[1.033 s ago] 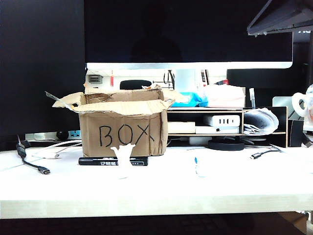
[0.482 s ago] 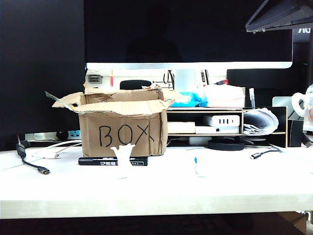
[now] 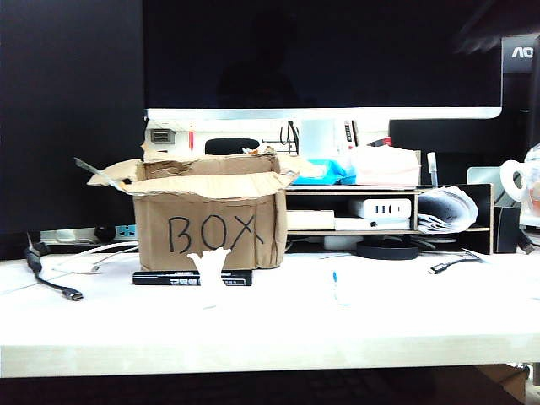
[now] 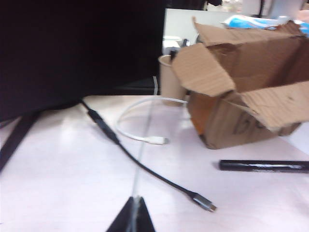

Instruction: Put the doll that is least similar in color compared to the others into the paper box.

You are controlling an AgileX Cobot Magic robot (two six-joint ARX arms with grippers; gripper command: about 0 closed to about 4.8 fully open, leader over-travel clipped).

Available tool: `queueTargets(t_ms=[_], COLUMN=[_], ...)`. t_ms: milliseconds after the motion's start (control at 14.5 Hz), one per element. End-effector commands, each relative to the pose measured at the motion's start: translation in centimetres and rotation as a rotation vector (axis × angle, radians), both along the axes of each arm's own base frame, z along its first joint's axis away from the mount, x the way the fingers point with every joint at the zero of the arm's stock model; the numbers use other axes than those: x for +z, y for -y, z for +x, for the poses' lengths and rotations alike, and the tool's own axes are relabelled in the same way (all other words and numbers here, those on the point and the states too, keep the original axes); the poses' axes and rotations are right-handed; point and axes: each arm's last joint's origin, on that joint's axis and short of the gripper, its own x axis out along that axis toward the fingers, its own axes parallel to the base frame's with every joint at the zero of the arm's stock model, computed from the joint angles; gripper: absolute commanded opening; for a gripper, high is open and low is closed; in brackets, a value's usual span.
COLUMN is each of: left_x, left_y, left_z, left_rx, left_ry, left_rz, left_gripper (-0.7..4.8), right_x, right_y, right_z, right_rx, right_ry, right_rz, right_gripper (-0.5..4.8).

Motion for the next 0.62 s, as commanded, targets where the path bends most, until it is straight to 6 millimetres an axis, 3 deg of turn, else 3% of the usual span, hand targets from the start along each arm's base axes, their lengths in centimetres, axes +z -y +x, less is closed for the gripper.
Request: queueTargets(t_ms=[69,207,482,620], left_x=[0.2,0.2,0.2,0.2], left_y=[0.0,0.0,0.1,0.1], left_z=[0.0,0.0,0.0,0.0], left_rx=[-0.016,-0.018,-0.018,-0.018], left_ry=[0.014,0.013,0.013,0.013], left_rz=[0.001,0.000,0.000,0.000], left_gripper=[-0.05,-0.05,-0.05,-0.05], right_x=[0.4,-0.9,-6.0,-8.2], right_y=[2.8,4.6,6.6,6.8], right_z=[-0.8,-1.2,-1.7,-1.6], right_rx=[0.019,-0.073,-0.380,-0.433], right_ry=[-0.067,-0.046,0.003,-0.005], right_rz=[0.201,0.256,0.260,0.259], right_gripper=[-0.05,-0.05,-0.05,-0.05])
